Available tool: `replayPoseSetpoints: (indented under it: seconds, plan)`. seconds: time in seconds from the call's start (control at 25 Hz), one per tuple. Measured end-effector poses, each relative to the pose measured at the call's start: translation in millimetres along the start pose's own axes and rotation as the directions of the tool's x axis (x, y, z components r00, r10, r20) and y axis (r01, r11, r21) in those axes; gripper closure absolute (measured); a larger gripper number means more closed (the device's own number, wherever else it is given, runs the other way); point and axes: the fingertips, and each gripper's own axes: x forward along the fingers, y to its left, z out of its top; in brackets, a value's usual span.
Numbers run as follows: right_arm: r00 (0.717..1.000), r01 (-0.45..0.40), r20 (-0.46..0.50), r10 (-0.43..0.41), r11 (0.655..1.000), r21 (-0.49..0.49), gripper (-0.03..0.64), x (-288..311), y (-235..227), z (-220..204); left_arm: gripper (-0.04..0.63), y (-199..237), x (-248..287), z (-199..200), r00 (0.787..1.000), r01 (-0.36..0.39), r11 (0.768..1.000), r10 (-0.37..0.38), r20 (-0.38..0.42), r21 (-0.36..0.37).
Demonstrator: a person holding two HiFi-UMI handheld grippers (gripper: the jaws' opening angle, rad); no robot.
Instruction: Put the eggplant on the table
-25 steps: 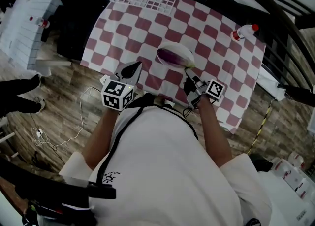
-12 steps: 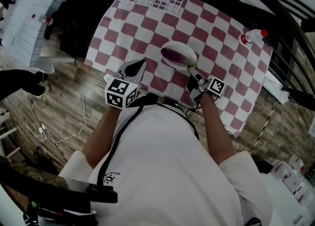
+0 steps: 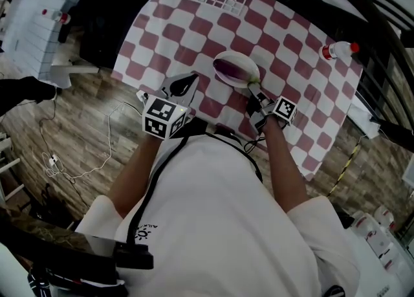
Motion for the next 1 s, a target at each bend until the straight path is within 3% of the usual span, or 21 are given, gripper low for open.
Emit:
replayPoseSetpoints:
  seconds: [1.0]
  plan:
    - [0.991, 0.135, 0.009, -0.136, 0.990, 0.049, 0.595, 11.2, -21.7, -6.8, 0.592, 20.9, -4.3, -4.9, 1.000, 0.003, 1.000, -0.003, -0.001, -0.029]
